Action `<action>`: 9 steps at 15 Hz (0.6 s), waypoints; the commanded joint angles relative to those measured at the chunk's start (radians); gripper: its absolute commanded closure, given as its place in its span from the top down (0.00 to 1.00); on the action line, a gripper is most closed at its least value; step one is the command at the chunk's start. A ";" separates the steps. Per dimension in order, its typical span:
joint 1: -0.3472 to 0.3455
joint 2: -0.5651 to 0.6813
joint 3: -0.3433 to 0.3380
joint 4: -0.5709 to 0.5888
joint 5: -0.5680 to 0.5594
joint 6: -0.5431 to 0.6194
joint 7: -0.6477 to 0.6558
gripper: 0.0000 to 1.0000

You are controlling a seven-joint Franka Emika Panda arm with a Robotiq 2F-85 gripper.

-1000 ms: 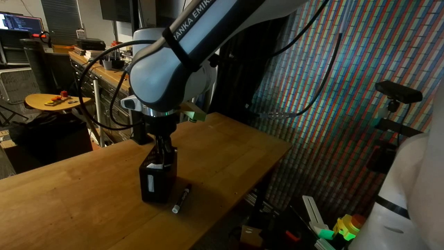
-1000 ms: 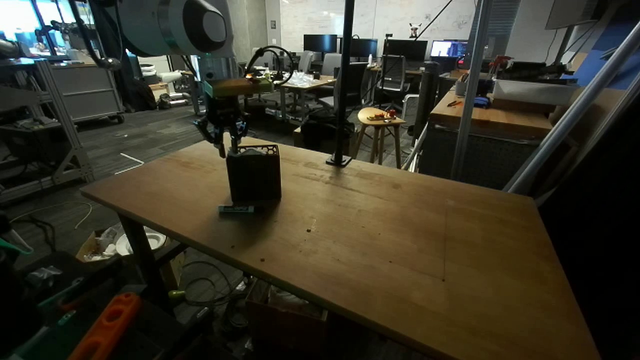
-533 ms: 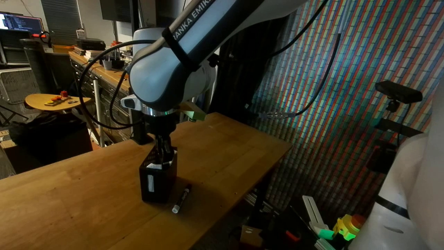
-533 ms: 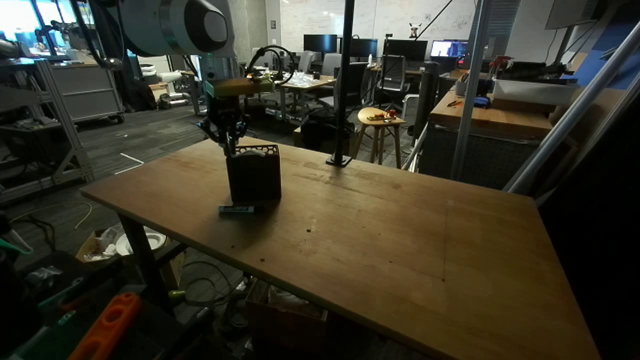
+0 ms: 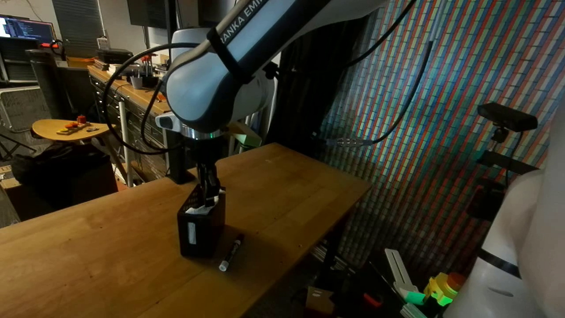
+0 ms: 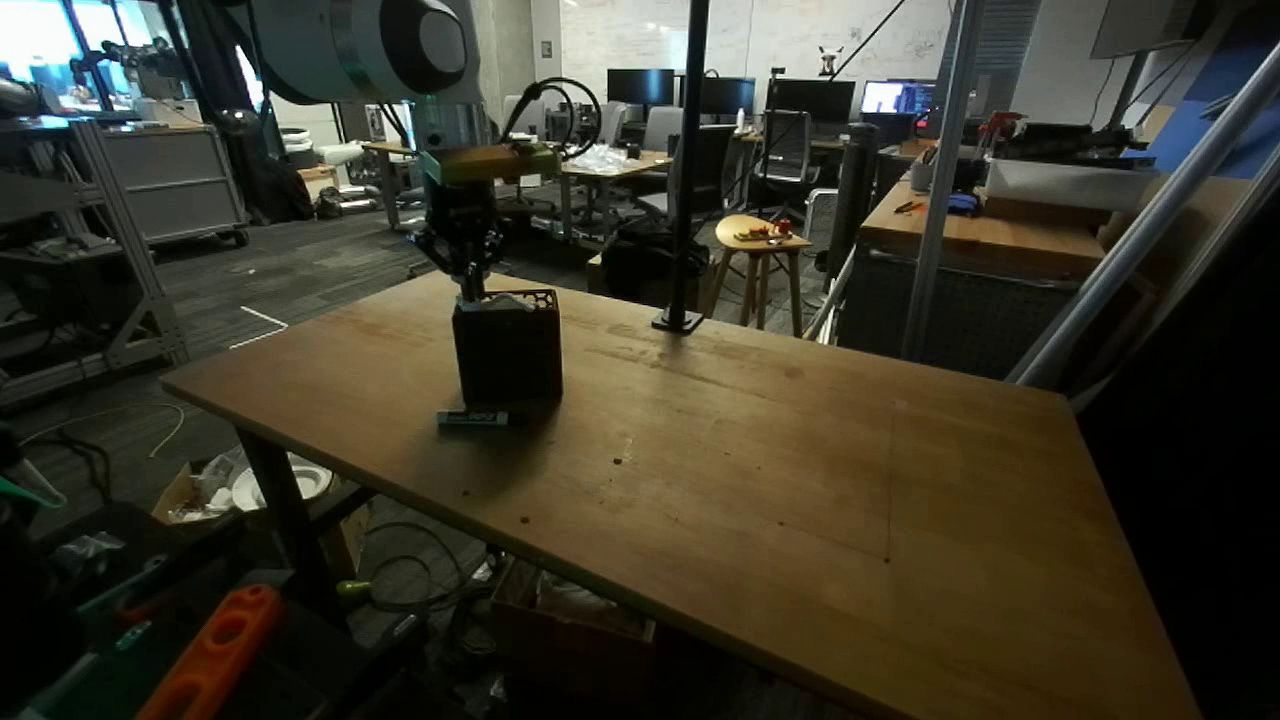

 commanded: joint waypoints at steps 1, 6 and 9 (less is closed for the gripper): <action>-0.010 0.010 -0.005 0.037 -0.017 0.004 -0.009 0.14; -0.020 0.022 -0.003 0.046 0.003 0.007 -0.016 0.13; -0.023 0.032 -0.003 0.049 0.002 0.006 -0.012 0.14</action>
